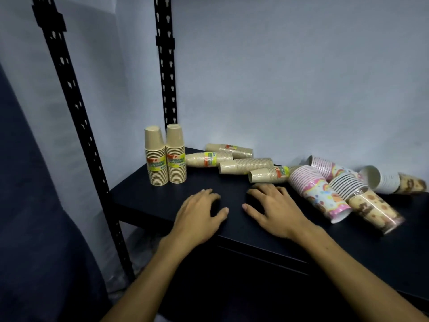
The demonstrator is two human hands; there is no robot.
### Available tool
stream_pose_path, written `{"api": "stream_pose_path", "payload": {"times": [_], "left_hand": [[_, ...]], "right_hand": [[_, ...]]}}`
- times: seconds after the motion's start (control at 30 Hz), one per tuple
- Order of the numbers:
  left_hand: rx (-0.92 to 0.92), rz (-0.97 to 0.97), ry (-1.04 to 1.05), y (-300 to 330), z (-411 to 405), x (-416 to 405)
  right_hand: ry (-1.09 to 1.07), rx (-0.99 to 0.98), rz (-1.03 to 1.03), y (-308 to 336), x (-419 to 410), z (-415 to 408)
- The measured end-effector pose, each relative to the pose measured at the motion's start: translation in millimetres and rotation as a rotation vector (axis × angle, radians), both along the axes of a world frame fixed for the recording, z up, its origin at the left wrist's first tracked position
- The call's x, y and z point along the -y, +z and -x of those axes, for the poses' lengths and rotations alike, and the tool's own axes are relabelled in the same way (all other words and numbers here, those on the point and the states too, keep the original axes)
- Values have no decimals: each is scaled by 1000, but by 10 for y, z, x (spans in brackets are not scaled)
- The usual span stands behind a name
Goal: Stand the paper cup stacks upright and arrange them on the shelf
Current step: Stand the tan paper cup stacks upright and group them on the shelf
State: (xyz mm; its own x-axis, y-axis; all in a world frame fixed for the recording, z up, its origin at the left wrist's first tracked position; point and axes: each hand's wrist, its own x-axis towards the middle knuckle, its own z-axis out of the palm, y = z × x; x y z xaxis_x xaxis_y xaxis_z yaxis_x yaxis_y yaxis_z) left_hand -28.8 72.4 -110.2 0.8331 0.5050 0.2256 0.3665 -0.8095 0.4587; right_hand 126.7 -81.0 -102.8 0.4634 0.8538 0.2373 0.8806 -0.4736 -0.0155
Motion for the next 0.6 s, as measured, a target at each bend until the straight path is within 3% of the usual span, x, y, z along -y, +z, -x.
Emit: {"api": "stream_pose_path", "payload": {"times": [0.17,0.33,0.6], "left_hand": [[106,-55,-108,158,-650,-158],[146,-235,-112,131,-1198,-423],[311,-183,-208,-50,-1350,-591]], "right_hand": [[-93,106,-122,144,12,-384],[-253,213,24,95,-194,-656],[-142,159,-26,-7,-270,-811]]}}
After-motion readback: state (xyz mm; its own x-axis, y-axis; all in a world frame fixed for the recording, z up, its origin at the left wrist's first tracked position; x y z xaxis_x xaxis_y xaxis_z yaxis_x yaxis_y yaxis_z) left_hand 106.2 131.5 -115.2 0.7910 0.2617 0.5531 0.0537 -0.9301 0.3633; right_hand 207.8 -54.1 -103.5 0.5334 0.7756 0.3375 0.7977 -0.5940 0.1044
